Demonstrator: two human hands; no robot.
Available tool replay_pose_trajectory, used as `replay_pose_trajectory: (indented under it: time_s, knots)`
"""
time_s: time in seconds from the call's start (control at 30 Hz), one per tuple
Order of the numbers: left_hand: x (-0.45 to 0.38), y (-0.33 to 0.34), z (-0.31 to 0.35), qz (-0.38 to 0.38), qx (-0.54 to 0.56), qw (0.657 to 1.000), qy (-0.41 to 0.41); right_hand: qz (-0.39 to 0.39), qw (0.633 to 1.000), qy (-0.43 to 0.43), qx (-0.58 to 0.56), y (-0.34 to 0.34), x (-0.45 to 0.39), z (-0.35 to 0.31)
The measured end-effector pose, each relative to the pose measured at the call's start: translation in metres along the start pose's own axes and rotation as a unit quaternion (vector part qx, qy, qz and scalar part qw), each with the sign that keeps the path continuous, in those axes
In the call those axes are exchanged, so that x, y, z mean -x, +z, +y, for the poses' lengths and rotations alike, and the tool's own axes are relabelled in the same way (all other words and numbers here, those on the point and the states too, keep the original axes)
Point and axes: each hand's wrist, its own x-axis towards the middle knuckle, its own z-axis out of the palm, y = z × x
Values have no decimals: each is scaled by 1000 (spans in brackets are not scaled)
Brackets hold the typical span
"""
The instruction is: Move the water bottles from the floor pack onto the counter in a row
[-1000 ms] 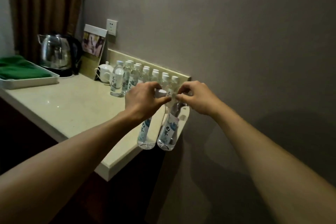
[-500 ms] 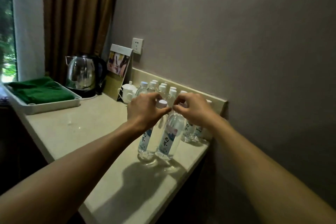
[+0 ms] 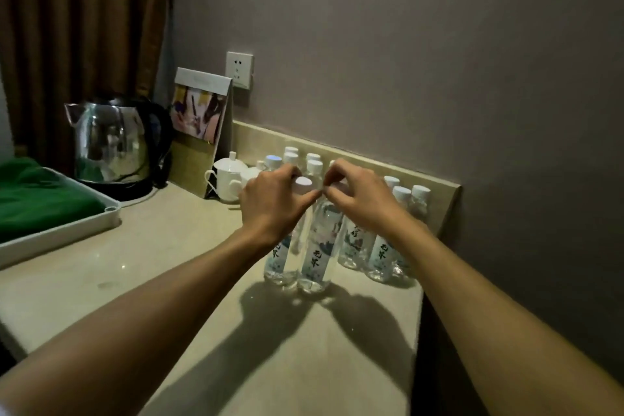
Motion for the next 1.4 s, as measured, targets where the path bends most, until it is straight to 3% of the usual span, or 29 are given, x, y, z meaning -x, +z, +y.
replay_pose_trajectory:
  time_s: [0.17, 0.37, 0.53, 0.73, 0.83, 0.9, 1.03, 1.17, 1.4]
  knots:
    - [-17, 11, -33, -33, 57, 997, 41, -2, 998, 62, 14, 22, -14, -6]
    - [-18, 23, -48, -67, 83, 992, 72, 82, 991, 105, 20, 46, -12, -16]
    - [-1, 32, -57, -95, 120, 987, 55, 128, 969, 209, -34, 75, 10, -15]
    - [21, 30, -71, -177, 134, 975, 3, 103, 945, 298, -91, 117, 43, -19]
    - [37, 31, -88, -259, 125, 958, 15, 61, 936, 333, -93, 136, 61, -10]
    - [48, 32, -100, -306, 87, 948, 17, 79, 924, 364, -89, 148, 67, -10]
    - [50, 32, -98, -302, 15, 953, 11, 128, 915, 376, -74, 158, 66, -15]
    - [41, 37, -90, -314, -43, 948, 1, 112, 915, 386, -41, 157, 58, -11]
    - [35, 43, -88, -295, -54, 954, 0, 109, 913, 393, 3, 161, 41, -9]
